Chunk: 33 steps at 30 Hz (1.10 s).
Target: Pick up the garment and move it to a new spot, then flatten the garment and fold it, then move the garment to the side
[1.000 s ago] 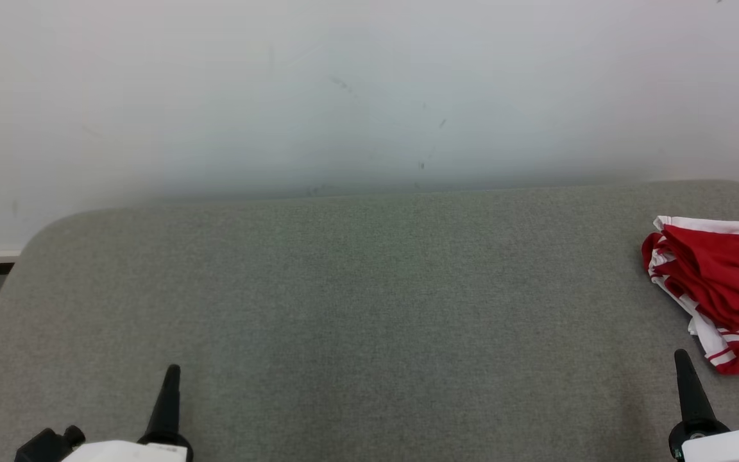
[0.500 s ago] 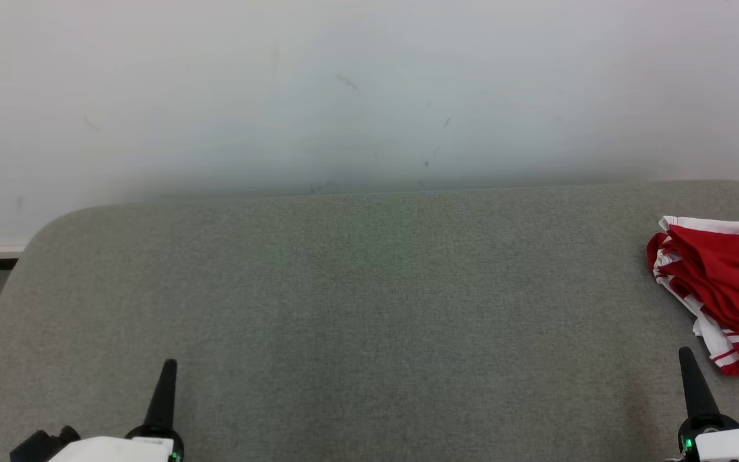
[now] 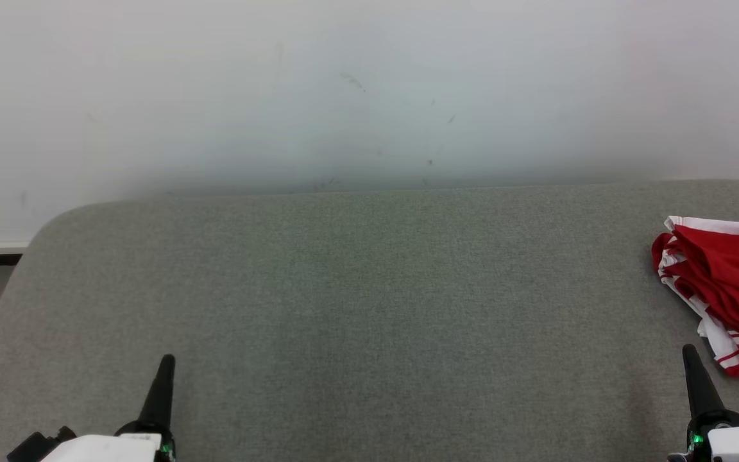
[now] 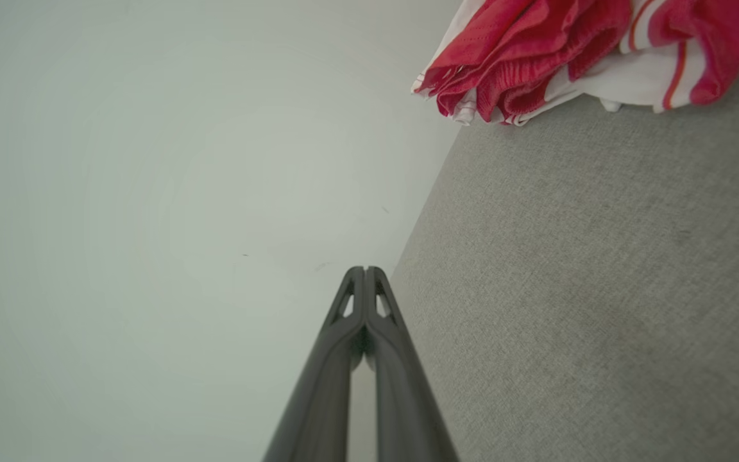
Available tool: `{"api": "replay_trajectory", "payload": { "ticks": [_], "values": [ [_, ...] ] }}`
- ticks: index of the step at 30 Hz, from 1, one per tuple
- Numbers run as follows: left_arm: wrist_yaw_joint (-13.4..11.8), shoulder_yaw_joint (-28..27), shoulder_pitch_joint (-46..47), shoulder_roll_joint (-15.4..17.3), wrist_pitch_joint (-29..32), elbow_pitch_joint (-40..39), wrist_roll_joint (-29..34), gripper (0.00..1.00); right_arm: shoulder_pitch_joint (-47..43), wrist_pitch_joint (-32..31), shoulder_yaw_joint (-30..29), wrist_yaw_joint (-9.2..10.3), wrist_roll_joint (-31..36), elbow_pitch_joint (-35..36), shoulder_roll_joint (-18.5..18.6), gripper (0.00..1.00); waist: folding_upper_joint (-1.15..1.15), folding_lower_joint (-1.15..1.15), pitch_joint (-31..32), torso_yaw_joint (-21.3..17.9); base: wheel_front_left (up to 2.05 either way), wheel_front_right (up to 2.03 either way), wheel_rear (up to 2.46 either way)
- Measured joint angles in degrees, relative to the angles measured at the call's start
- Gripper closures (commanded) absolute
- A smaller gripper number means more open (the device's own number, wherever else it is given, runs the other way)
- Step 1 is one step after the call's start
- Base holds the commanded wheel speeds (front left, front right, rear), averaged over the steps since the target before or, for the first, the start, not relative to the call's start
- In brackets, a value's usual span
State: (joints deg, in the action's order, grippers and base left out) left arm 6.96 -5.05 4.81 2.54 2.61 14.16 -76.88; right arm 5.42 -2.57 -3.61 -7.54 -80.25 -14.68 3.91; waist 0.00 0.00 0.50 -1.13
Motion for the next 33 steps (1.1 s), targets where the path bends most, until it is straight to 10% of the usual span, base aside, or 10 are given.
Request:
{"api": "replay_trajectory", "payload": {
  "ticks": [33],
  "values": [
    [0.33, -1.34, 1.10, 0.11, 3.69, 0.00, -14.16, 1.00, 0.37, -3.78, -2.70, 0.00, -11.05, 0.48, -0.92, 1.00, 0.00, 0.00, -0.62, 1.04, 0.00, 0.00, 0.00]
  ]
}}
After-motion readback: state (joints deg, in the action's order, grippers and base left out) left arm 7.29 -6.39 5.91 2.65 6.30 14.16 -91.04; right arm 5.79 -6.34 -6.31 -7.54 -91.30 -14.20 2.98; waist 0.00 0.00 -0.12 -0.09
